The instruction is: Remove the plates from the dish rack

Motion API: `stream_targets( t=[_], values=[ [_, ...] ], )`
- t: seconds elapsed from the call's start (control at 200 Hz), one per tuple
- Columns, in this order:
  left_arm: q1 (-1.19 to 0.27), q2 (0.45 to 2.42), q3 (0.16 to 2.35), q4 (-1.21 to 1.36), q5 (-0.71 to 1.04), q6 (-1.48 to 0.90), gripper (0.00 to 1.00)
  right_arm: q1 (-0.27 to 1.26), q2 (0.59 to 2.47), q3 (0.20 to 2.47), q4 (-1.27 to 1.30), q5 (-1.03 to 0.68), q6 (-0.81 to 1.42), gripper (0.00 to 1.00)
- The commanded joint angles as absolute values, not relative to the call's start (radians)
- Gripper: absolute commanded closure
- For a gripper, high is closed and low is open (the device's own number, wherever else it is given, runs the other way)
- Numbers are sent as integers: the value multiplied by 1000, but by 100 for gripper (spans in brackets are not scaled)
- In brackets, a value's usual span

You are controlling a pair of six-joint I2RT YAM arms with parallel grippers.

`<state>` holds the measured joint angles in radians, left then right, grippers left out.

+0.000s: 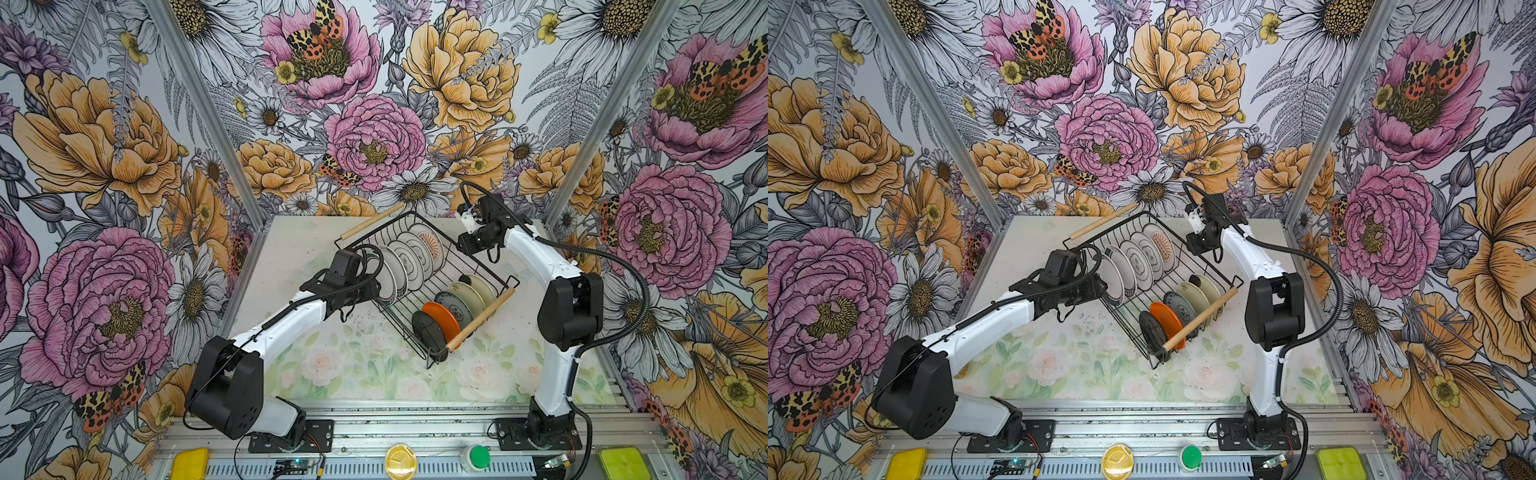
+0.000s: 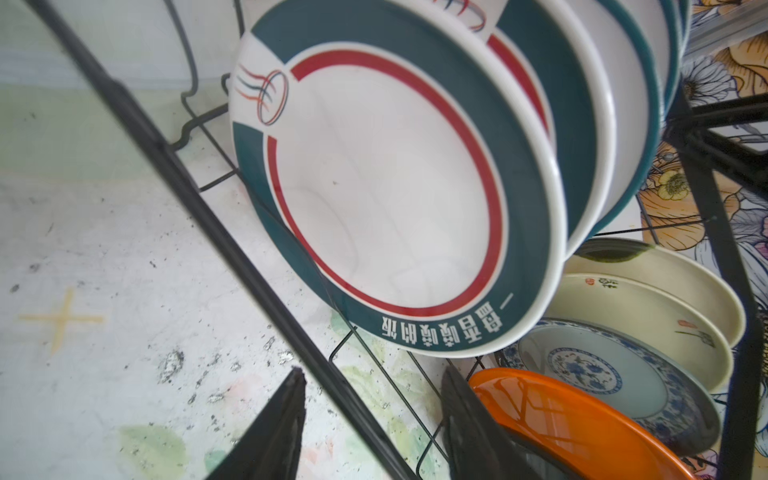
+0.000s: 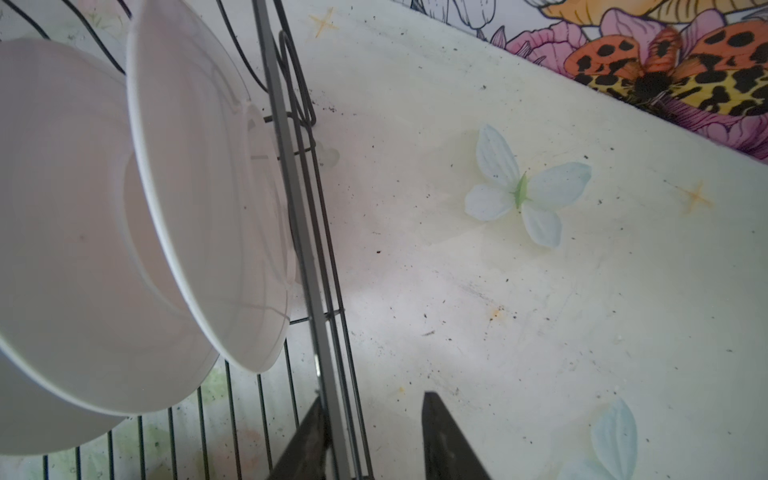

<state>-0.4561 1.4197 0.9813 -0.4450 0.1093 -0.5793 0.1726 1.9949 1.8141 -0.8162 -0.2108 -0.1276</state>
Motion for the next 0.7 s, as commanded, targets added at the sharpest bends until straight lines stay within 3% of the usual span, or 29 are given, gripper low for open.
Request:
stream_targets(
  t=[0.0, 0.105, 0.21, 0.475, 0.696],
  values=[
    [-459, 1379, 947, -534, 64, -573, 31, 145, 1969, 1866, -729, -139, -106, 51],
    [-447, 1339, 939, -536, 52, -563, 19, 131, 1931, 1861, -728, -109, -72, 44],
    [-423, 1294, 934, -548, 41, -545, 16, 119, 1870, 1844, -726, -70, -29, 41],
    [-299, 1183, 928, -585, 45, -496, 11, 98, 1648, 1685, -723, -7, 112, 35],
    [-167, 1172, 958, -575, 55, -458, 14, 89, 1354, 1389, -723, -31, 295, 35]
  ],
)
